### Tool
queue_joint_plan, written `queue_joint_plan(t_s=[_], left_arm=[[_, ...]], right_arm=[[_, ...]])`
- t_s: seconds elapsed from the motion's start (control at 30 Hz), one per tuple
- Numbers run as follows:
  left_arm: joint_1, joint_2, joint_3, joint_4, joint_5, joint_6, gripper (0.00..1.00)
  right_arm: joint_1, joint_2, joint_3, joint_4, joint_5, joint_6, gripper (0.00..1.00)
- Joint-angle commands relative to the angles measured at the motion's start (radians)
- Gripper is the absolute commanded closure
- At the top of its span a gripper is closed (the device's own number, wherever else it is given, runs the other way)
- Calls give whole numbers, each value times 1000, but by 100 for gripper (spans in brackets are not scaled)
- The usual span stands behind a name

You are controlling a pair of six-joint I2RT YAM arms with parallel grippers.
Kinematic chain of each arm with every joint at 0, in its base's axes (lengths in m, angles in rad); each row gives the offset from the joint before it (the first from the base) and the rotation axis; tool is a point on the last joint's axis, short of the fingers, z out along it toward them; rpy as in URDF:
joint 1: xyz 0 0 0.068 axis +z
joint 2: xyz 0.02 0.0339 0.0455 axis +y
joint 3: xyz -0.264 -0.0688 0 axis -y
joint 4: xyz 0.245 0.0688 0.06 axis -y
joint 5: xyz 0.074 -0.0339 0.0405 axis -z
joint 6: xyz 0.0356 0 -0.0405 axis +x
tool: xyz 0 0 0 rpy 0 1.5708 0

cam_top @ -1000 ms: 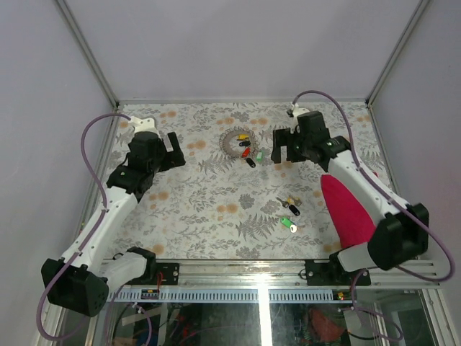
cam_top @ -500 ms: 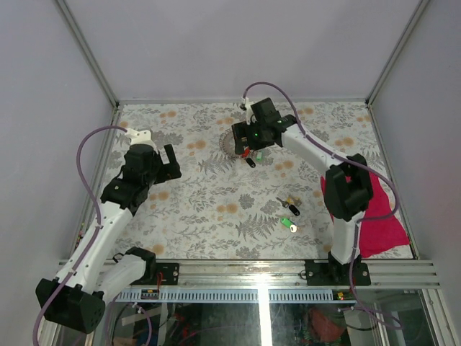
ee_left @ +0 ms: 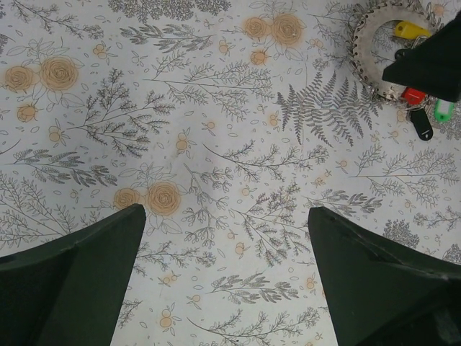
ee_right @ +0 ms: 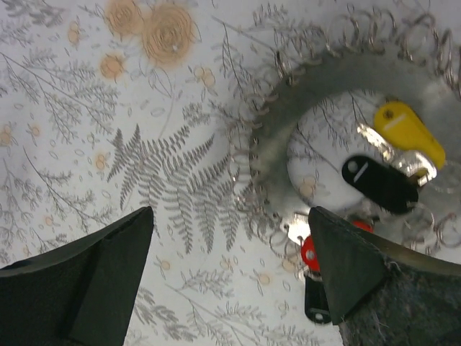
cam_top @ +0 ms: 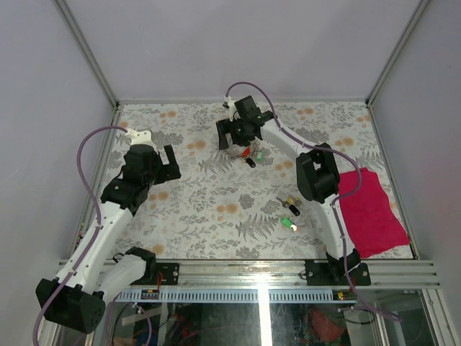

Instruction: Put the keys on the keyring

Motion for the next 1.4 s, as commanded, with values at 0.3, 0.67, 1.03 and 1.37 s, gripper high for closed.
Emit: queue_joint_plan(t_s=[0.3, 0.67, 1.03, 1.37], left_arm=[[9, 11, -1, 23, -65, 5, 0], [9, 25, 2, 20, -65, 9, 0], [10, 29, 2, 22, -55, 12, 0], [9, 21, 0, 33, -27, 11, 0]], right_arm=[[3, 219, 262, -20, 0, 30, 5], [6, 252, 248, -15, -23, 50, 6], [46, 137, 49, -19, -35, -14, 11], [106, -134, -376, 92, -37, -41, 17]])
